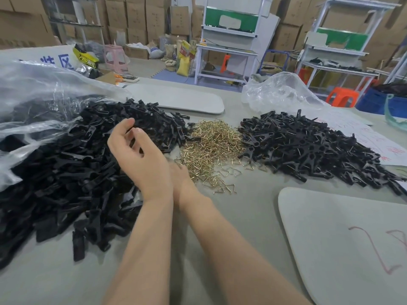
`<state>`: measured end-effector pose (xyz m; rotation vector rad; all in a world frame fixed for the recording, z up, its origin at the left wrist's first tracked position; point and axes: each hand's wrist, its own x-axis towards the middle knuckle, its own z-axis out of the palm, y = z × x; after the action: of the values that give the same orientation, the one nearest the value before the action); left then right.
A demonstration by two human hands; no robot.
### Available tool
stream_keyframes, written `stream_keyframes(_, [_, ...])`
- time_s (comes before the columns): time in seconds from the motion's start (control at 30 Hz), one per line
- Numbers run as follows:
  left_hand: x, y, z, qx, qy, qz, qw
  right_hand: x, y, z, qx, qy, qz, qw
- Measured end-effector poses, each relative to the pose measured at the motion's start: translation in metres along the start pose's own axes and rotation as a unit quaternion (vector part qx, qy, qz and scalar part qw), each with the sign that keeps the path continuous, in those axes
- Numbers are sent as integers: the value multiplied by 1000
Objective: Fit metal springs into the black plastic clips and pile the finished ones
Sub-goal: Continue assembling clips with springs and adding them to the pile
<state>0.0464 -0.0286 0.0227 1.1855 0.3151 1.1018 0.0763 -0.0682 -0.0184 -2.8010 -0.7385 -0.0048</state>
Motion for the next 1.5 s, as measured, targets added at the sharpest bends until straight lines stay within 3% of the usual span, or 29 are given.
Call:
stream_keyframes(0.17, [-3, -1, 2, -4, -6, 9, 1000, -23, -7, -5, 179, 71, -34, 981])
stream_keyframes(0.27, [-3, -2, 1, -4, -3, 12, 1000, -25, -6, -5, 185, 85, -50, 978])
stream_keyframes(0.43, [-2, -6, 1, -8, -3, 9, 1000, -27, -1, -7, 247, 134, -14, 959])
stream_keyframes(0.53, [0, -10, 2, 15, -27, 4, 1000, -29, 21, -25, 363, 156, 63, 916])
stream_keyframes(0.63, [-4, -19, 7, 70, -185, -97, 975, -42, 57, -45, 486, 135, 119, 855])
stream_keyframes(0.73, [-16, -25, 11, 115, -389, -206, 890, -57, 81, -45, 537, 128, 124, 824])
stream_keyframes(0.8, [-24, -28, 12, 123, -441, -207, 864, -61, 88, -40, 546, 150, 151, 810])
stream_keyframes(0.93, [-25, -34, 12, 135, -400, -232, 876, -58, 85, -31, 510, 245, 203, 799])
stream_keyframes(1.07, [-26, -38, 12, 167, -364, -238, 885, -56, 84, -31, 560, 302, 186, 748])
stream_keyframes(1.2, [-30, -37, 14, 151, -379, -251, 878, -57, 86, -34, 501, 376, 167, 762])
stream_keyframes(1.33, [-29, -37, 15, 111, -375, -284, 875, -58, 88, -35, 526, 441, 200, 699])
stream_keyframes(1.43, [-29, -37, 16, 79, -366, -295, 879, -57, 87, -36, 602, 440, 188, 640])
stream_keyframes(1.5, [-28, -36, 15, 69, -363, -289, 883, -57, 84, -36, 632, 424, 176, 624])
